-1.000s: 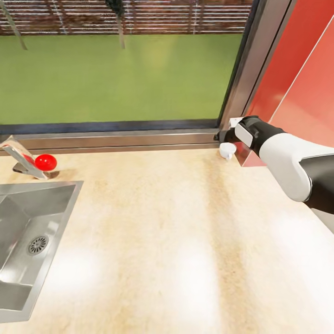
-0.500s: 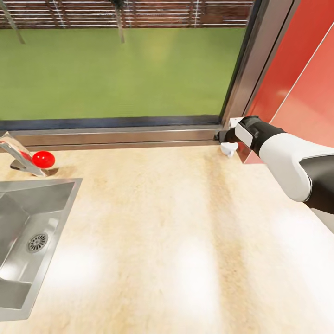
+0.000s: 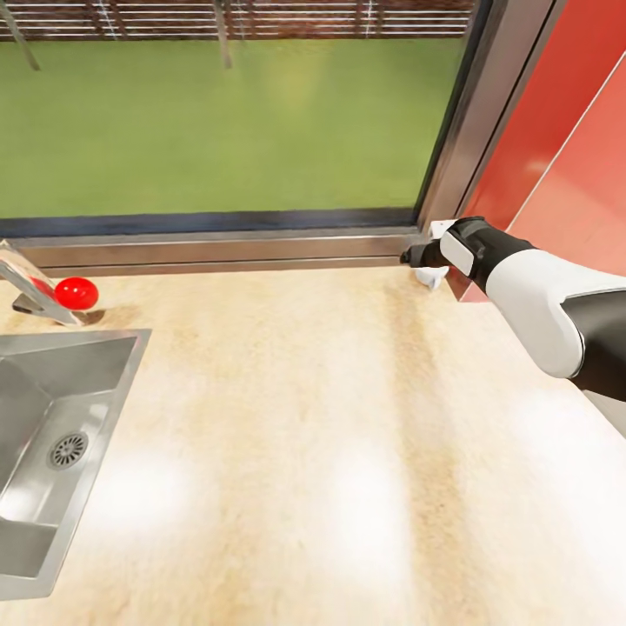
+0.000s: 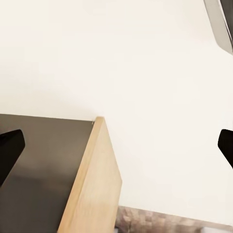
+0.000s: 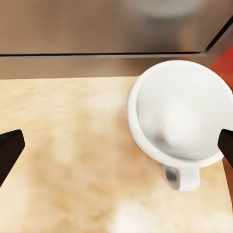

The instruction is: Set up a coffee station on the kitchen countertop: keep the coffee maker on the countertop, move the bottle of coffee from the kitchen shelf to the counter next to the coffee maker, place a paper coffee filter on top of the coffee maker, put the saucer next to the coffee maker with the coffee cup on the saucer, and place the electric kettle next to the coffee maker.

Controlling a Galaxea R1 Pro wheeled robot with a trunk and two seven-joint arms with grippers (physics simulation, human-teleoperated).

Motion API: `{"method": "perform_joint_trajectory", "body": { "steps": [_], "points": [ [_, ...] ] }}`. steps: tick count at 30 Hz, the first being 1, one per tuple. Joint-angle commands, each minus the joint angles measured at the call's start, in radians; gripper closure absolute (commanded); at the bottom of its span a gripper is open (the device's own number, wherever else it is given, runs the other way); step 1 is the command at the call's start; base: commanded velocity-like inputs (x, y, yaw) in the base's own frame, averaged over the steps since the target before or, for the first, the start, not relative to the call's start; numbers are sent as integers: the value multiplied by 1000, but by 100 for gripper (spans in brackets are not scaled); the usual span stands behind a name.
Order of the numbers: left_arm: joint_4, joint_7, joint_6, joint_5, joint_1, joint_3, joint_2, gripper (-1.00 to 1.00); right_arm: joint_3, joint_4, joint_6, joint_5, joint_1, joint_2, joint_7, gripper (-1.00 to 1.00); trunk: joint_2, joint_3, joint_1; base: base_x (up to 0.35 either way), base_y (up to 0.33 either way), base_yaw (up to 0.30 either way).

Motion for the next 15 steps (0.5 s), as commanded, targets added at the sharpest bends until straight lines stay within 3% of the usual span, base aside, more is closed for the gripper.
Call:
{"method": "perform_joint_trajectory", "body": {
  "steps": [1,15],
  "points": [
    [2,4,-6,-11,-1,8,0,-100,9,-2,5,-10,0,0,0,-100,-2,-3,0,0,0,0],
    [3,4,-6,-11,-1,8,0,-100,9,-2,5,-9,0,-1,-2,-100,-2,-24,0,0,0,0]
  ]
}}
